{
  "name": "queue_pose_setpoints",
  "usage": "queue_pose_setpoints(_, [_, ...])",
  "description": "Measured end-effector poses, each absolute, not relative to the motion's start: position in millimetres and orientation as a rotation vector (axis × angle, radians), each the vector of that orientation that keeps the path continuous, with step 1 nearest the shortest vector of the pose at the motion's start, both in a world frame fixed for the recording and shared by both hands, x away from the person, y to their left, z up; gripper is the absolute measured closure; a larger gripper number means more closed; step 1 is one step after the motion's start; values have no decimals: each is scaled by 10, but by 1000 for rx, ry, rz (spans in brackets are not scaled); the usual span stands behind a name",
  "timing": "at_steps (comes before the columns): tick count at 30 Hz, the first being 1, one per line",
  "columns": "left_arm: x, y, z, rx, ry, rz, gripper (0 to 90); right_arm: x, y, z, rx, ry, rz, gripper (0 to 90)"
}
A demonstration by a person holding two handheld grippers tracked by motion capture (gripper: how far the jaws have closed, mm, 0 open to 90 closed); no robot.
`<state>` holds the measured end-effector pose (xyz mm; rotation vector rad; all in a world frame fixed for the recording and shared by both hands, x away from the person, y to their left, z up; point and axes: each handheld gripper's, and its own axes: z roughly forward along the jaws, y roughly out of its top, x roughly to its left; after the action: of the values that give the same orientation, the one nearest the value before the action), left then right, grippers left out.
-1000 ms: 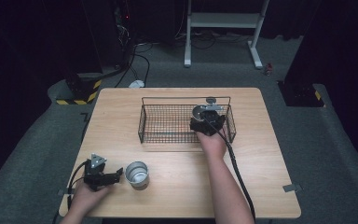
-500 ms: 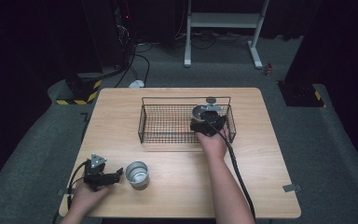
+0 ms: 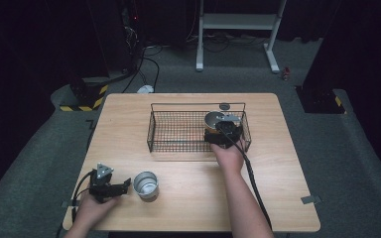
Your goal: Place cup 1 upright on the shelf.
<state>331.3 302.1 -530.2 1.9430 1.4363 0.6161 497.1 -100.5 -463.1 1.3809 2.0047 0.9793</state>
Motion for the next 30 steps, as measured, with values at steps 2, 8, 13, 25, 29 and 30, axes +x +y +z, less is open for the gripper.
queue_pose_setpoints(2, [3312, 3020, -5303, 1942, 1437, 615, 95, 4941, -1015, -4629, 1371, 2004, 973, 95])
queue_pose_setpoints(8, [3312, 3020, -5303, 1942, 1437, 616, 95, 4881, -1030, -4589, 1354, 2001, 976, 95])
queue_pose_setpoints(13, [3313, 3019, -5304, 1941, 1437, 617, 95, 4833, -1051, -4549, 1350, 2002, 982, 95])
queue_pose_setpoints(25, [3312, 3019, -5303, 1942, 1437, 616, 95, 4663, -1147, -4535, 1351, 1987, 1002, 95])
queue_pose_setpoints(29, [3313, 3019, -5304, 1940, 1436, 618, 95, 4609, -1177, -4520, 1354, 1984, 1021, 95])
queue_pose_setpoints(30, [3312, 3020, -5303, 1942, 1437, 616, 95, 4567, -1200, -4502, 1347, 1982, 1031, 95])
